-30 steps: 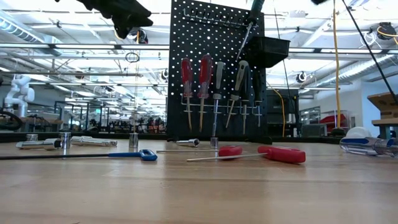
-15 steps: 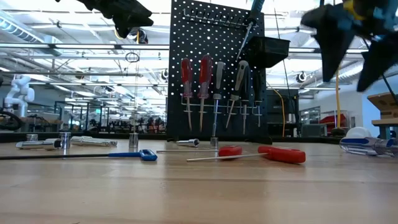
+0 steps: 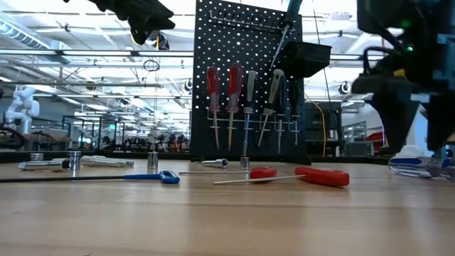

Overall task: Hang tools onto peg board
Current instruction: Hang the blue screwdriver on the pegboard

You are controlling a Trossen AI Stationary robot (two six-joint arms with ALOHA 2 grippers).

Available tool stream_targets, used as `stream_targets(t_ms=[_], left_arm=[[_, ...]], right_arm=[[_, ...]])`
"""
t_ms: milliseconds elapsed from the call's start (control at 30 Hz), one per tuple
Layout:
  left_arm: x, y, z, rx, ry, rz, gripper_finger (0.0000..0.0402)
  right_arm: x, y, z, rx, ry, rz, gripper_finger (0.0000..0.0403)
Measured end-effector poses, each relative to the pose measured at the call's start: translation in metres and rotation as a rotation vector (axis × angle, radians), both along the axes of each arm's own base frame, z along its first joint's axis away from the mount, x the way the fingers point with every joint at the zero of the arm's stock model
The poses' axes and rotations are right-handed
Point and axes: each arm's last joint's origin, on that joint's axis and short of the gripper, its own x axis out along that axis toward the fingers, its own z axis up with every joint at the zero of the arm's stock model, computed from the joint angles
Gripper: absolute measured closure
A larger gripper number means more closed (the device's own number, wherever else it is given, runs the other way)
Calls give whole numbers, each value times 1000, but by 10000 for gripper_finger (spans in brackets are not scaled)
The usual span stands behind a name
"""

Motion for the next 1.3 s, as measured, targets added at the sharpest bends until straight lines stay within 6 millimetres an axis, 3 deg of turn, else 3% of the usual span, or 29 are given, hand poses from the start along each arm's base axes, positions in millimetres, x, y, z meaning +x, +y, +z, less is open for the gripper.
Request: stream_targets(t_ms=[367,500,633,833,1000,1133,1300], left_arm=[[0,0,1,1,-10,0,288],[1,0,2,4,-27,0,288],[1,0,2,-17,-24,13,288],[1,0,2,-17,-23,15,288],[1,0,2,-18,-27,16,288],[2,1,4,-34,-41,24,288],[3,1,7,-24,-81,23,288]], right_arm=[[-15,-15,-35,45,-96,-62,119],[-17,-16,-36,49,-69,-54,176],[-18,-16,-36,50,-52,-26,276],[-14,-15,-29,25,-83,0,285],[7,-13,14,-75,-307,1,285],[21,-14,73,-265,-540,50,285],[21,-23,148,-595,-702,111,285]])
